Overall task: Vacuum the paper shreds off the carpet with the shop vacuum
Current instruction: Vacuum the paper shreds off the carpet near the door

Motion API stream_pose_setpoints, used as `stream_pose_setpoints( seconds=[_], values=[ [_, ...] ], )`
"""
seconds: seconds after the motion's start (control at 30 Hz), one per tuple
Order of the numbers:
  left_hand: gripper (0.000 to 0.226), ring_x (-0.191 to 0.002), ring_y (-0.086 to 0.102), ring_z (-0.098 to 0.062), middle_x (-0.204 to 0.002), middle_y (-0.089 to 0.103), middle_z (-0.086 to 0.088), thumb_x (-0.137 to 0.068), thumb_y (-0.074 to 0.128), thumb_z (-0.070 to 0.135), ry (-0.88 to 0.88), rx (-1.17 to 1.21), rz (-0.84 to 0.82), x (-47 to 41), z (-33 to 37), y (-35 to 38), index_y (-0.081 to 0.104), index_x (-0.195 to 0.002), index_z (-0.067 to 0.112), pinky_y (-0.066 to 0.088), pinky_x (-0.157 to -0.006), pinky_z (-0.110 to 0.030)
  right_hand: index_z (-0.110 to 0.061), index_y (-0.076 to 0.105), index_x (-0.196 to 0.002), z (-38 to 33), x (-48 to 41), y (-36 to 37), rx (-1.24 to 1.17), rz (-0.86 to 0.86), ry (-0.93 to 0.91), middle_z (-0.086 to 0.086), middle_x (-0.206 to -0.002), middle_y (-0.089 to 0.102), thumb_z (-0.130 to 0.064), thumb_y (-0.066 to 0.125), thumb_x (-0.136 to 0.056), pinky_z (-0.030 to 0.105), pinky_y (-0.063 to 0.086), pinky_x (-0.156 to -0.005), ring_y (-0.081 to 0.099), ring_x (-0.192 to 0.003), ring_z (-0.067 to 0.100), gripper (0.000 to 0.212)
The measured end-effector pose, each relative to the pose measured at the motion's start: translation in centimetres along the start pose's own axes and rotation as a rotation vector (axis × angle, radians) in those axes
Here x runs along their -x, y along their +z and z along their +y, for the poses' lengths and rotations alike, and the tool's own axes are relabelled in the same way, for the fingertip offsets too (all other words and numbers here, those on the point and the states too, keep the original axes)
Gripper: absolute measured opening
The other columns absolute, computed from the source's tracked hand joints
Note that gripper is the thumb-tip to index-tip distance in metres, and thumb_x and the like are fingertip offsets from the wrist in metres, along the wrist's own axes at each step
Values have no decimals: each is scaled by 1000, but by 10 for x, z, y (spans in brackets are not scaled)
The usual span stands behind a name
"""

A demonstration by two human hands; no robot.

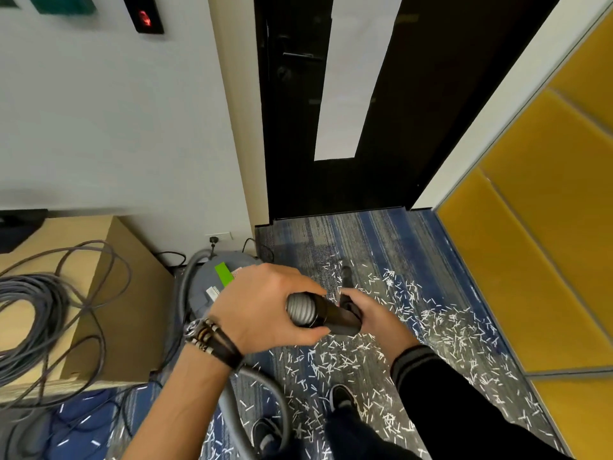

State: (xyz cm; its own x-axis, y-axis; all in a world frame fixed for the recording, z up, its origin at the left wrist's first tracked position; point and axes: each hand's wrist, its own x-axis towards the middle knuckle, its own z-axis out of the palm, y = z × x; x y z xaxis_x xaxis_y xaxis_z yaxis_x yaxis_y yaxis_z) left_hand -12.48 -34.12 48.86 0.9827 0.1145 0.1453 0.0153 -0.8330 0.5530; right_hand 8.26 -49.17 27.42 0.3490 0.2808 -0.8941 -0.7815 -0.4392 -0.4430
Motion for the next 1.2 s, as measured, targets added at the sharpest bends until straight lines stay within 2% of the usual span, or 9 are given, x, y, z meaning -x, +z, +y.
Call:
stream_pose_setpoints(
  seconds=[0.1, 0.2, 0.27, 0.4, 0.47, 0.77, 1.0, 1.13, 1.2],
  values=[
    [48, -74, 70, -6, -85, 75, 17, -71, 64, 73, -28, -38, 32, -8, 12, 19, 78, -102, 39, 62, -67, -35, -9, 48, -99, -9, -14, -10, -33, 38, 14, 8, -71, 56, -38, 41, -105, 20, 48, -42, 56, -52, 17, 31],
    [46, -75, 69, -4, -86, 75, 18, -71, 67, 72, -76, -24, 40, -11, 17, 26, 78, -100, 39, 61, -69, -33, -11, 49, -86, -13, -24, -11, 42, 35, 46, 7, -60, 57, -38, 37, -106, 17, 42, -39, 55, -51, 18, 36],
    [44, -76, 67, 1, -87, 75, 22, -70, 72, 71, -100, -10, 39, -9, 16, 20, 79, -99, 39, 60, -70, -32, -10, 48, -89, -10, -26, -7, 17, -6, 84, 8, -54, 59, -37, 38, -105, 17, 44, -38, 58, -44, 18, 33],
    [39, -76, 67, 5, -85, 74, 25, -67, 82, 66, -126, 8, 121, -11, 21, 4, 79, -95, 39, 58, -72, -28, -10, 47, -119, -11, -25, -2, 34, -71, 82, 12, -85, 61, -34, 43, -104, 24, 51, -43, 64, -58, 20, 29],
    [39, -78, 69, 5, -88, 74, 24, -69, 85, 63, -128, 46, 168, -17, 30, 3, 80, -98, 37, 59, -73, -28, -11, 45, -125, -20, -21, -13, 34, -75, 40, 13, -90, 61, -34, 47, -102, 26, 53, -45, 63, -66, 23, 33],
    [40, -77, 68, 5, -86, 74, 25, -68, 80, 67, -136, 25, 98, -59, 75, 45, 79, -96, 39, 59, -71, -32, -8, 50, -98, -20, -19, -91, -27, -4, 82, 11, -79, 58, -34, 44, -103, 25, 51, -51, 59, -66, 22, 27],
    [39, -78, 67, 6, -87, 73, 26, -66, 82, 66, -119, -21, 123, -62, 86, 34, 80, -95, 39, 58, -70, -25, -8, 50, -104, -23, -20, -77, -5, -148, 98, 11, -79, 60, -33, 49, -101, 25, 53, -50, 63, -63, 22, 26],
    [37, -81, 69, 6, -91, 74, 26, -69, 84, 62, -129, 28, 185, -65, 89, 36, 79, -98, 40, 58, -74, -23, -7, 50, -113, -42, -17, -89, -30, -166, 57, 14, -89, 62, -33, 54, -99, 35, 58, -64, 65, -73, 26, 30],
    [37, -81, 68, 6, -90, 73, 27, -70, 85, 63, -130, 9, 155, -76, 94, 45, 78, -99, 41, 57, -74, -24, -8, 50, -110, -51, -14, -107, -60, -123, 30, 13, -85, 62, -33, 54, -99, 35, 57, -60, 65, -70, 26, 28]
  ],
)
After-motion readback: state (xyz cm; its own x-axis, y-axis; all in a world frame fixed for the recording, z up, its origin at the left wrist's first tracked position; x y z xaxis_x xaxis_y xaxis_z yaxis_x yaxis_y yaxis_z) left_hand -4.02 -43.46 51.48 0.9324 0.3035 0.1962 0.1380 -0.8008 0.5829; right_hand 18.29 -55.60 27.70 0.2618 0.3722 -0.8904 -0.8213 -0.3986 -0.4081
